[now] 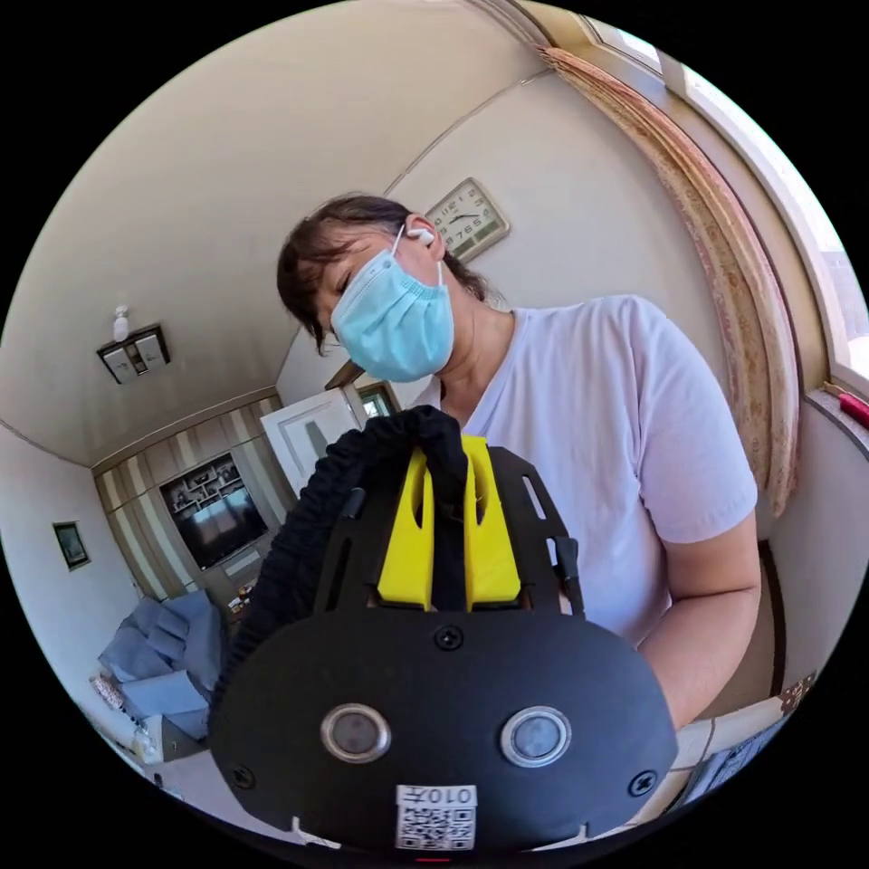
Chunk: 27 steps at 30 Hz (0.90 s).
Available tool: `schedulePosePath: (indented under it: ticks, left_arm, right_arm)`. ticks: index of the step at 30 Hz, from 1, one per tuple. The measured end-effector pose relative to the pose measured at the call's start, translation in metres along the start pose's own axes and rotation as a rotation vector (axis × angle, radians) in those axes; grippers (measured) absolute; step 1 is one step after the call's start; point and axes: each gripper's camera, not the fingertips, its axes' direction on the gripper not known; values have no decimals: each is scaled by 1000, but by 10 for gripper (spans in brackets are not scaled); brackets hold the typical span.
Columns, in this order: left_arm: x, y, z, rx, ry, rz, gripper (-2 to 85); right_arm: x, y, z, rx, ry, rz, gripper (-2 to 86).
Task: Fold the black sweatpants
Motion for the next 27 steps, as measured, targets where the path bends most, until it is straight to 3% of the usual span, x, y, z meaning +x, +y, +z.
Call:
schedulePosePath:
  ticks: [2,6,7,12,16,20,27]
  left_arm:
    - [-10,9,19,21,43,-7,91]
    - [-22,29,36,35,-12,-82,89]
    - [-23,31,36,23,-44,-104,89]
    - [-30,58,13,-169,-439,-452,83]
    - [-48,78,-1,-335,-636,-693,73]
    - [-70,67,8,-398,-727,-656,64]
    - [-83,-26,30,-377,-786,-379,51]
  right_arm:
    - [-2,-8,-14,54,-7,-27,253]
    - [-14,-10,-33,47,-229,-149,54]
    - [-19,-5,-40,76,-237,-168,50]
    - [-18,10,-88,138,-3,30,42]
    - [-18,-34,-136,9,148,91,37]
    - [-43,-107,-173,-54,300,50,35]
    - [-152,-216,-255,101,471,-234,17]
